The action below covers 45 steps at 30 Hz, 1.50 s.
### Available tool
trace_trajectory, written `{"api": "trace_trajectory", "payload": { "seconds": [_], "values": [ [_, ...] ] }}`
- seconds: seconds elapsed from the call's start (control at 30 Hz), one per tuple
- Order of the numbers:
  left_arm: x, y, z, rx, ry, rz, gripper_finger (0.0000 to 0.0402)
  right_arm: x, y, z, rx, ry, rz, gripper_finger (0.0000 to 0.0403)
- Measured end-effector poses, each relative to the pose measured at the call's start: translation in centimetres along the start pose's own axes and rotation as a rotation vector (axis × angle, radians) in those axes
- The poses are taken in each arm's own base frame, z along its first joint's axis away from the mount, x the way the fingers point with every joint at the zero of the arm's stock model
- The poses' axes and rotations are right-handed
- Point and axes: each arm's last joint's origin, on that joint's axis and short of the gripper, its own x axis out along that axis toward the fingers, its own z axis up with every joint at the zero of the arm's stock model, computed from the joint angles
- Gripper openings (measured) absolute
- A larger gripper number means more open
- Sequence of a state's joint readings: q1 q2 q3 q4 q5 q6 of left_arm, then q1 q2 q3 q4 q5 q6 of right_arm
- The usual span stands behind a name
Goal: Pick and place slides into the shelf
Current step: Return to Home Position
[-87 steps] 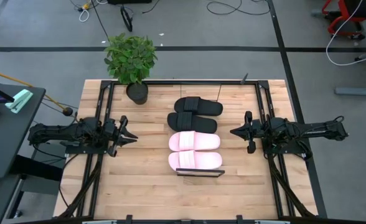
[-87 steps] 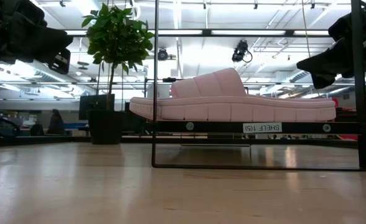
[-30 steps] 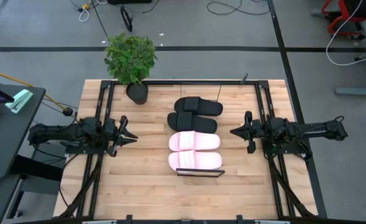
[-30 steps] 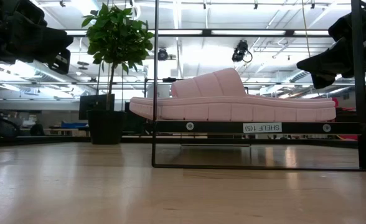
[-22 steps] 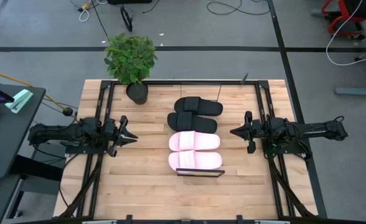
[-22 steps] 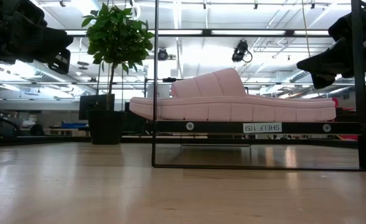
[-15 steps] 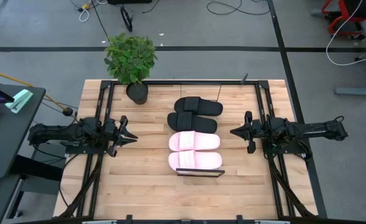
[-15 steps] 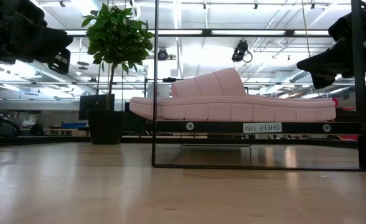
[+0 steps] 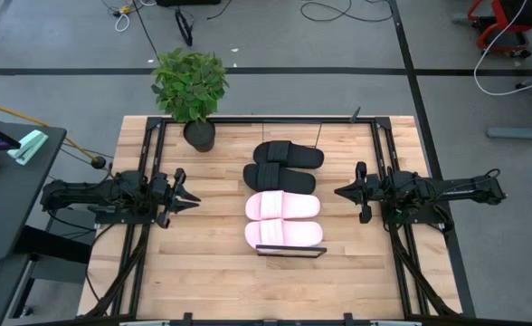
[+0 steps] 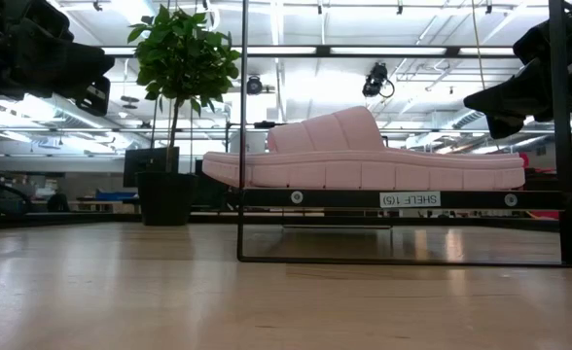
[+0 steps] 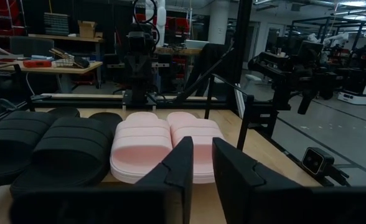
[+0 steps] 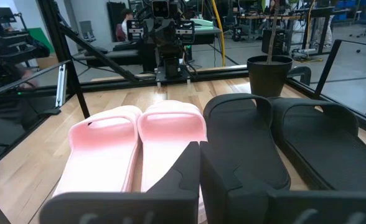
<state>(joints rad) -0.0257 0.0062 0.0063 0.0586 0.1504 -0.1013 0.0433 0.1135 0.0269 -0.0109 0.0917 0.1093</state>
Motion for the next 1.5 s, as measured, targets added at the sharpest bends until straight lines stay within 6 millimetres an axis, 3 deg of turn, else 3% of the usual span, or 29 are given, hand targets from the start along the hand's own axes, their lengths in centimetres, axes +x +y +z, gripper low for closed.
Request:
{"api": "trace_trajectory", "payload": {
  "seconds": [1.5],
  "values": [
    [0.00, 0.00, 0.00, 0.000, 0.000, 0.000, 0.0067, 0.00, 0.00, 0.00, 0.000, 0.000, 0.000, 0.0009]
  ]
}}
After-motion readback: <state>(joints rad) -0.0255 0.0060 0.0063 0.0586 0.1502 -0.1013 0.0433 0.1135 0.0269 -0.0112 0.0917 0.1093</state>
